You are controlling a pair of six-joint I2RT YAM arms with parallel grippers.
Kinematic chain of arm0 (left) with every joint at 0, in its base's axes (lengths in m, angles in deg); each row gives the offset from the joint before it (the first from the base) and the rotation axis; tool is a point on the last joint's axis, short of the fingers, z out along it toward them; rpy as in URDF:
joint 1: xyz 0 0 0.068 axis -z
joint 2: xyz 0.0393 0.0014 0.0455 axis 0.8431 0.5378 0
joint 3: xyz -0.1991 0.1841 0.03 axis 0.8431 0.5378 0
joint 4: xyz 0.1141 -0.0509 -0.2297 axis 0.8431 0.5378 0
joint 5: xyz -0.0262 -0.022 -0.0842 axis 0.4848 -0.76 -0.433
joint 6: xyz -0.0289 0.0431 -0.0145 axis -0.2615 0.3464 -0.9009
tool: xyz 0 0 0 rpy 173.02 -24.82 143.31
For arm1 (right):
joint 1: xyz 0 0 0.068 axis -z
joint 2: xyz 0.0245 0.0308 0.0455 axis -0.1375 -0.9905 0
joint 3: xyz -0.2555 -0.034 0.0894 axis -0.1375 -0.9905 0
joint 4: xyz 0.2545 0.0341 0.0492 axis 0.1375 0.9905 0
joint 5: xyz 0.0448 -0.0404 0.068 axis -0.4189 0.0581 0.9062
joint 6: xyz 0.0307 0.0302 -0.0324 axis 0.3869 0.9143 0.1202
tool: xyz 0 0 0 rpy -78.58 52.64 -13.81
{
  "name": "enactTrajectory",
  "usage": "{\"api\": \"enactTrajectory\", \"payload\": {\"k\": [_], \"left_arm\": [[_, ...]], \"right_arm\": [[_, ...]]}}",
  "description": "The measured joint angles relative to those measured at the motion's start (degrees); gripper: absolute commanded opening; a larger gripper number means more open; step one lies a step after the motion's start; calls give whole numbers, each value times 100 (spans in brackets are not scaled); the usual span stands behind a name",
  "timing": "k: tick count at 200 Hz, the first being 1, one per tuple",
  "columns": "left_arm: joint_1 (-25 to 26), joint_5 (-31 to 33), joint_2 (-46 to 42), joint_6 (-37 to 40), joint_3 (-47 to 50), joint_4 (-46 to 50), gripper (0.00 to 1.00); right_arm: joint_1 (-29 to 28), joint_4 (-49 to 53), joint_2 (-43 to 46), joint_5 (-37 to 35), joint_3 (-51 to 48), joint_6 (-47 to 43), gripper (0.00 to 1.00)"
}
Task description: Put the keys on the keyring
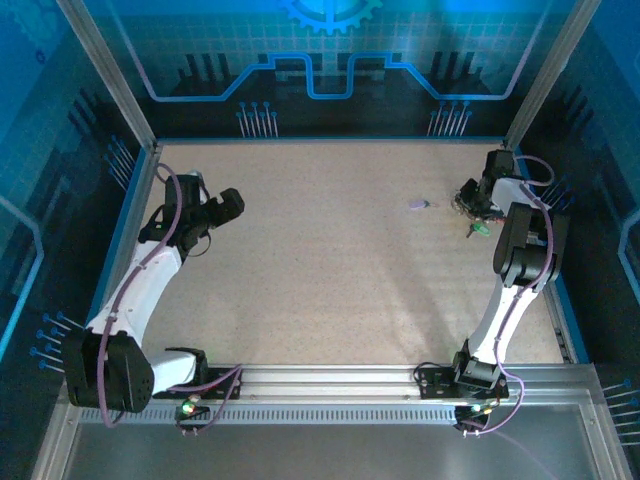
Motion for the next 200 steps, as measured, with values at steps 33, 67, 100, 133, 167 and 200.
{"api": "enactTrajectory", "payload": {"k": [33,67,100,133,167,200], "left_arm": [[0,-35,0,-2,0,-2,99],[0,-35,0,-20,0,0,99],[0,-35,0,-20,0,0,99],[0,-35,0,-17,0,0,99],[0,-33,0,-17,0,0,99],[0,-33,0,-15,0,-2,99]], "right_arm": [[-13,94,0,-68,74,-236,21],[-92,293,-2,-398,142,-586,24],[-264,527,-96,-789,330,-999,25],[-483,763,-284,-1047,605,-1309,25],[-632,1082,-568,-1377,1012,-1488,22],[-660,1390,-754,-1716,1255,-1576,20]]}}
